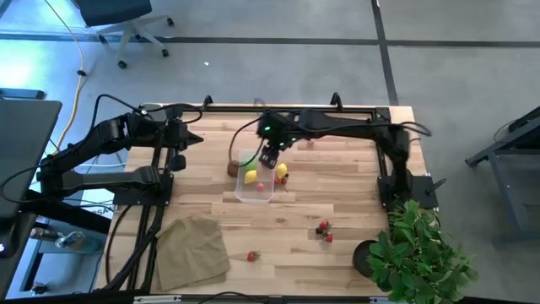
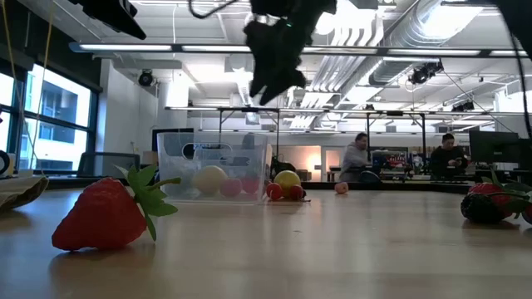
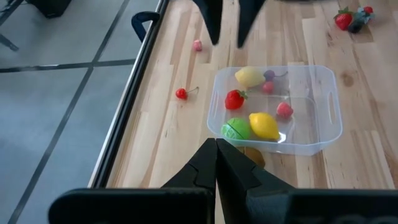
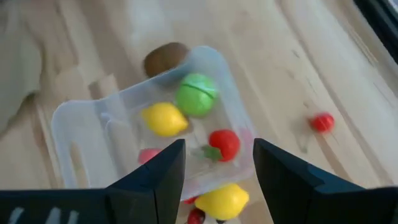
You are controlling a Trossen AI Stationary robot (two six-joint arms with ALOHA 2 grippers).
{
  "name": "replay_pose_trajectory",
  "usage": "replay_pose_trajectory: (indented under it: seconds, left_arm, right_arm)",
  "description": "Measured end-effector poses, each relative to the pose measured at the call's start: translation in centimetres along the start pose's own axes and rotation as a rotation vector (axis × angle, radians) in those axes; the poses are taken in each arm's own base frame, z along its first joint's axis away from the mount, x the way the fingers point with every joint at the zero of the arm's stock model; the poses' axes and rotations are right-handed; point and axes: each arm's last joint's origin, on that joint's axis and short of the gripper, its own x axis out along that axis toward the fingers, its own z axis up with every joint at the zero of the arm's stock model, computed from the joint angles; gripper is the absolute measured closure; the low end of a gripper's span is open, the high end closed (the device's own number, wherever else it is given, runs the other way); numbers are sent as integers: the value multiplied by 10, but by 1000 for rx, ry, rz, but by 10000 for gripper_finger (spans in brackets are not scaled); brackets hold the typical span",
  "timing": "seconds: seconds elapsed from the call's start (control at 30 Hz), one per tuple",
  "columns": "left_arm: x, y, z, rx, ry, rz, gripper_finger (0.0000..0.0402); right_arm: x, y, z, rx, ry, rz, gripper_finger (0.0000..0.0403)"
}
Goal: Pick and placing Produce into tupperware
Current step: Put the peach into the transparent bin
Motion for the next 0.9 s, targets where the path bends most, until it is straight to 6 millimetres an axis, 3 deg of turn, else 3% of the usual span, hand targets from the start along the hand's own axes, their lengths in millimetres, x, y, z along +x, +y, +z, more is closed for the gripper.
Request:
replay_pose_trajectory:
  seconds: [0.17, 0.4, 0.63, 0.9]
  left_arm:
    - [0, 0, 0, 0, 0, 0, 401]
    - [0, 0, 0, 0, 0, 0, 401]
    - [0, 0, 0, 0, 0, 0, 401]
    - [0, 0, 0, 0, 0, 0, 401]
  right_arm:
    - [-15, -39, -32, 233, -71, -22, 222]
    - [-31, -94, -68, 565, -97, -202, 222]
    - [-15, -129, -88, 780, -65, -347, 222]
    - [13, -141, -101, 889, 12, -422, 222]
